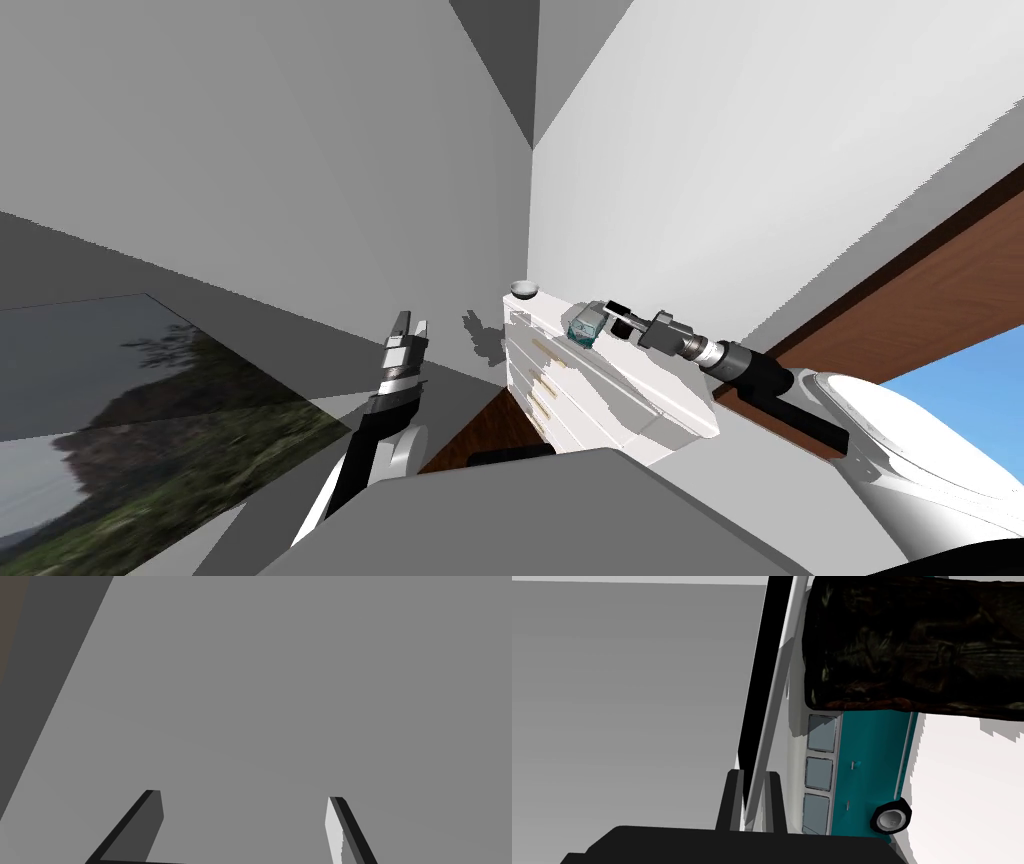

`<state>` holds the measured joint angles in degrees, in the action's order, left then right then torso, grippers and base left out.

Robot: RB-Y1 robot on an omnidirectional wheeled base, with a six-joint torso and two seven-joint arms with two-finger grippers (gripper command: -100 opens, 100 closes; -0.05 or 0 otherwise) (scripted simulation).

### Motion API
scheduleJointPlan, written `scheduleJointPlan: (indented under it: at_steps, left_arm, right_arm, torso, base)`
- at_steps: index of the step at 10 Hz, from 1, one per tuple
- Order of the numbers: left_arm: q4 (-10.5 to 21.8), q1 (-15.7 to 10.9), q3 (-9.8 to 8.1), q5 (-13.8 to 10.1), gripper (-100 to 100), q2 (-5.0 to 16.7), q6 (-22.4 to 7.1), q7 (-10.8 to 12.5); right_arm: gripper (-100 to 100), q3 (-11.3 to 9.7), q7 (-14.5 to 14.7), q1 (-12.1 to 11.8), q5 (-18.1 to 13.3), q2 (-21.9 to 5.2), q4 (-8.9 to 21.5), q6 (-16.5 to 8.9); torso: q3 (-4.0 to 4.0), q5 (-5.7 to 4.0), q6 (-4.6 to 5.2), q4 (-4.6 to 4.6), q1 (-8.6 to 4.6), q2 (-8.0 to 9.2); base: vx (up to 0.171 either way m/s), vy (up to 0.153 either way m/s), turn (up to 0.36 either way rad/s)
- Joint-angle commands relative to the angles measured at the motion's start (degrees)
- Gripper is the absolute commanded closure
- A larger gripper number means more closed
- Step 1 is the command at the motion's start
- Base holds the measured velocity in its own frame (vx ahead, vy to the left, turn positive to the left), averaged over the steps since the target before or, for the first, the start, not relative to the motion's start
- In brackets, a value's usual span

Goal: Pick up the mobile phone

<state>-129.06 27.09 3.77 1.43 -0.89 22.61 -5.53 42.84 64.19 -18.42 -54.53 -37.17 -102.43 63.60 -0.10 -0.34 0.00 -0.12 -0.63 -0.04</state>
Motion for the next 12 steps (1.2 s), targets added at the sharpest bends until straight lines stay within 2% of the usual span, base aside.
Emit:
scheduleJointPlan:
  at_steps: [1,2,3,4,5,6,7,8,9,10,11,12]
  left_arm:
    - [0.0,0.0,0.0,0.0,0,0.0,0.0,0.0]
    - [0.0,0.0,0.0,0.0,0,0.0,0.0,0.0]
    - [0.0,0.0,0.0,0.0,0,0.0,0.0,0.0]
    - [0.0,0.0,0.0,0.0,0,0.0,0.0,0.0]
    - [0.0,0.0,0.0,0.0,0,0.0,0.0,0.0]
    - [0.0,0.0,0.0,0.0,0,0.0,0.0,0.0]
    - [0.0,0.0,0.0,0.0,0,0.0,0.0,0.0]
    - [0.0,0.0,0.0,0.0,0,0.0,0.0,0.0]
    - [0.0,0.0,0.0,0.0,0,0.0,0.0,0.0]
    - [0.0,0.0,0.0,0.0,0,0.0,0.0,0.0]
    - [0.0,0.0,0.0,0.0,0,0.0,0.0,0.0]
    - [0.0,0.0,0.0,0.0,0,0.0,0.0,0.0]
  right_arm:
    - [100,-1.8,0.2,-0.4,-0.1,-0.7,-0.8,-2.9]
    - [100,-1.8,0.2,-0.4,-0.1,-0.7,-0.8,-3.8]
    - [100,-3.3,0.4,-0.8,-0.2,-1.2,-1.6,-5.9]
    - [100,-3.3,0.4,-0.8,-0.2,-1.2,-1.6,-6.8]
    - [100,-4.8,0.6,-1.2,-0.2,-1.7,-2.3,-8.8]
    - [100,-4.8,0.6,-1.2,-0.2,-1.7,-2.3,-9.7]
    - [100,-6.3,0.8,-1.6,-0.2,-2.2,-3.1,-11.7]
    - [100,-6.3,0.8,-1.6,-0.2,-2.2,-3.1,-12.6]
    - [100,-7.8,1.0,-2.1,-0.3,-2.7,-3.9,-14.6]
    - [100,-7.8,1.0,-2.1,-0.3,-2.7,-3.9,-15.6]
    - [100,-9.3,1.2,-2.5,-0.3,-3.2,-4.6,-17.6]
    - [100,-9.3,1.2,-2.5,-0.3,-3.2,-4.6,-18.5]
  torso:
    - [0.0,0.0,0.0,0.0,0.0,0.0]
    - [0.0,-0.05,-0.02,-0.04,-0.07,0.05]
    - [-0.02,-0.05,0.04,-0.05,-0.07,0.0]
    - [-0.02,-0.06,0.0,-0.08,-0.01,0.04]
    - [-0.03,-0.08,0.07,-0.1,-0.01,0.03]
    - [-0.03,-0.08,0.02,-0.11,0.01,0.05]
    - [-0.05,-0.07,0.08,-0.13,0.04,0.02]
    - [-0.04,-0.08,0.04,-0.14,0.04,0.07]
    - [-0.04,-0.08,0.11,-0.15,0.04,0.05]
    - [-0.04,-0.07,0.05,-0.15,0.06,0.08]
    - [-0.04,-0.06,0.11,-0.15,0.11,0.05]
    - [-0.05,-0.04,0.06,-0.16,0.15,0.06]
  base:
    - [-0.095,-0.072,0.101]
    - [-0.077,-0.06,0.078]
    - [-0.091,-0.047,0.115]
    - [-0.081,-0.047,0.078]
    - [-0.093,-0.048,0.124]
    - [-0.076,-0.039,0.081]
    - [-0.097,-0.048,0.114]
    - [-0.081,-0.05,0.07]
    - [-0.095,-0.047,0.126]
    - [-0.085,-0.031,0.086]
    - [-0.093,-0.029,0.126]
    - [-0.085,-0.04,0.071]
